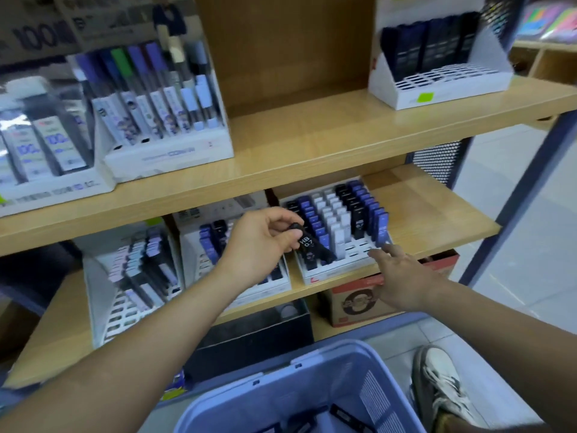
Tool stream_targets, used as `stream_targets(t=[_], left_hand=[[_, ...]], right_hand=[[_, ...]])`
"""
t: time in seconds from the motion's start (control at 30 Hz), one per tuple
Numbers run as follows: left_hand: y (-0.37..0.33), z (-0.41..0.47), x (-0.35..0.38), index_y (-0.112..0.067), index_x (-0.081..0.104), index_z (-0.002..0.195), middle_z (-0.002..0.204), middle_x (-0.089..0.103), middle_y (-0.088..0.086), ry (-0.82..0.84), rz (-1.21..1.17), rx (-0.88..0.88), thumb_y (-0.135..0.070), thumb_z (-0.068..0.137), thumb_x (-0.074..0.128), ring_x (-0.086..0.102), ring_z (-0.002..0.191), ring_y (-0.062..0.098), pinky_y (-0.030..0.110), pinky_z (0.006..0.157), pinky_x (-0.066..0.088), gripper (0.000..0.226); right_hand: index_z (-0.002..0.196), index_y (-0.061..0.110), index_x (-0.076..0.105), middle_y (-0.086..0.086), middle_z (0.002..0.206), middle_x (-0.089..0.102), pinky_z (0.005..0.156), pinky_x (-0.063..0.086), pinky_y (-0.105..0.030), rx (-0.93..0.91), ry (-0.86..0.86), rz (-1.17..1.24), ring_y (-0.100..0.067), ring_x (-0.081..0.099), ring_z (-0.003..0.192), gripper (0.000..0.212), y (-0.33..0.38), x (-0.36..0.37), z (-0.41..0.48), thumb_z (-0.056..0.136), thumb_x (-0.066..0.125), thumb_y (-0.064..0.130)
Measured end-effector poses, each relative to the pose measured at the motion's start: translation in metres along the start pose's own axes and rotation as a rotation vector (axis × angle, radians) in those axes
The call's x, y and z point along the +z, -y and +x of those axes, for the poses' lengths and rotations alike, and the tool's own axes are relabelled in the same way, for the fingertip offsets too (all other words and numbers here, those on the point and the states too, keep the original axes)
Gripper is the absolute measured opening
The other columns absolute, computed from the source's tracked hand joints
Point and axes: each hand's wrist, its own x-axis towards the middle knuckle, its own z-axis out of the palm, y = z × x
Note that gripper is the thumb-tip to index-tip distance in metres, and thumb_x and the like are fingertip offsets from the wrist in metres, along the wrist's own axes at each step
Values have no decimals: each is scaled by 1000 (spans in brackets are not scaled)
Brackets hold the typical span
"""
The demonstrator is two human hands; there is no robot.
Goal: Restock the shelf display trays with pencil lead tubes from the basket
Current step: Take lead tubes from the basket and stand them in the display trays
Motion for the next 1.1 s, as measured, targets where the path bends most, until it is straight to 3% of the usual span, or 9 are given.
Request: stream_targets(t=[0.13, 0.33, 0.6, 0.77, 0.9, 0.97, 1.1], left_hand=[[-12, 26, 42, -25, 68, 91, 82, 64, -10, -64, 135, 113, -12, 86, 69, 61, 72, 0, 14, 75, 50, 14], [-9, 62, 86, -17, 71, 107, 96, 70, -1, -52, 369, 206, -19, 87, 68, 58, 81, 7, 21, 81, 47, 20], [3, 70, 106, -22, 67, 116, 106, 72, 0, -5, 537, 261, -25, 90, 64, 66, 94, 14, 25, 85, 51, 26], [-1, 85, 102, -21, 69, 116, 110, 66, 4, 30, 565, 288, -20, 92, 61, 55, 104, 20, 19, 86, 35, 26], [-5, 89, 110, -18, 69, 114, 107, 66, -1, -8, 565, 279, -20, 90, 64, 57, 91, 9, 16, 82, 39, 25], [-6, 90, 114, -18, 70, 106, 100, 68, -2, -45, 564, 288, -22, 88, 67, 59, 86, 9, 20, 79, 45, 19], [-2, 89, 120, -16, 73, 103, 100, 69, 2, 5, 651, 361, -21, 90, 63, 59, 97, 18, 33, 87, 47, 17]], right_hand=[[154, 17, 14, -8, 159, 10, 112, 29, -40, 33, 13, 50, -30, 21, 145, 78, -13, 5, 4, 92, 60, 29], [151, 18, 21, -14, 156, 18, 108, 36, -42, 125, -116, 246, -36, 34, 136, 72, -26, 3, 14, 89, 57, 17], [145, 11, 33, -10, 147, 39, 102, 41, -35, 103, -117, 391, -29, 46, 128, 57, -27, -2, 19, 92, 53, 12], [147, 11, 32, -10, 146, 42, 103, 39, -32, 102, -116, 409, -28, 46, 129, 58, -24, -5, 18, 93, 55, 11], [146, 12, 34, -9, 146, 44, 104, 39, -31, 102, -121, 415, -27, 45, 130, 58, -24, -5, 17, 93, 54, 11], [145, 13, 35, -9, 145, 45, 103, 39, -32, 108, -126, 416, -27, 46, 130, 56, -25, -4, 17, 92, 54, 12], [145, 14, 36, -9, 144, 46, 102, 43, -33, 96, -123, 398, -27, 48, 127, 56, -26, -3, 17, 92, 54, 12]])
